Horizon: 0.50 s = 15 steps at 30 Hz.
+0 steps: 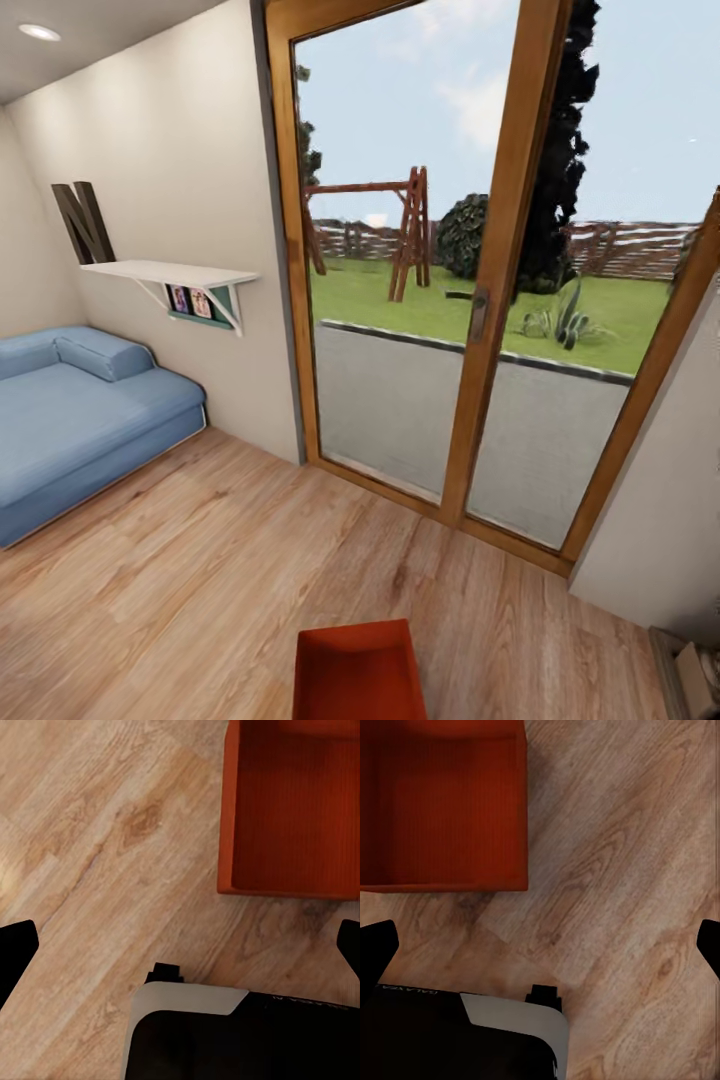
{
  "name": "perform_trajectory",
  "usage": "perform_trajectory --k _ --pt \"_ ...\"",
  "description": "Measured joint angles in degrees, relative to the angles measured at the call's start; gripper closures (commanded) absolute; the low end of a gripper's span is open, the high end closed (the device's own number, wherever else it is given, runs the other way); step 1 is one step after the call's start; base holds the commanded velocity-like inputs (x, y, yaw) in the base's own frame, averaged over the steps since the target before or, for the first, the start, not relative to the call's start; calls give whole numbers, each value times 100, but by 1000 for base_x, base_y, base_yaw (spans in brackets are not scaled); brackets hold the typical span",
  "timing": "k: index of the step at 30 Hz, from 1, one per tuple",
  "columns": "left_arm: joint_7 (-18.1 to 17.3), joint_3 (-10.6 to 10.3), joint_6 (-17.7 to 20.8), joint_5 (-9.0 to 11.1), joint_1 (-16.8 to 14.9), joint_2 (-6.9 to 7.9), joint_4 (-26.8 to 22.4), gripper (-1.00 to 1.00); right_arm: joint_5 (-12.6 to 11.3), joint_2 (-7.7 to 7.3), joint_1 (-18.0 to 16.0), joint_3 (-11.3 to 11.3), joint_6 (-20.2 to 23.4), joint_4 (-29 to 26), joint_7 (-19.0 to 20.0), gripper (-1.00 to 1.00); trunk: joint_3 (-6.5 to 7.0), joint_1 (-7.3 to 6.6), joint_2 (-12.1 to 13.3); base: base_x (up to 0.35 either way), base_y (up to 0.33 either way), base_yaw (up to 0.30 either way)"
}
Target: Move the two storage containers from the living room to the garage. In the garage, place one container on the floor and stack the other container on top of it (either order is fine).
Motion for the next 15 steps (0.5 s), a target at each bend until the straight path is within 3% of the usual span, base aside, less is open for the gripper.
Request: perform_trajectory --k 6,11,15 --pt "2 -1 -2 0 0 5 0 -100 3 0 0 0 1 -1 1 -100 0 0 0 0 -27 0" --pt "2 3 7 0 0 14 -1 -100 1 0 0 0 -1 0 0 -100 0 0 0 0 -239 0" --pt "7 -1 0 -1 1 19 -2 -100 1 0 -1 1 1 0 1 -100 0 0 1 0 -29 116"
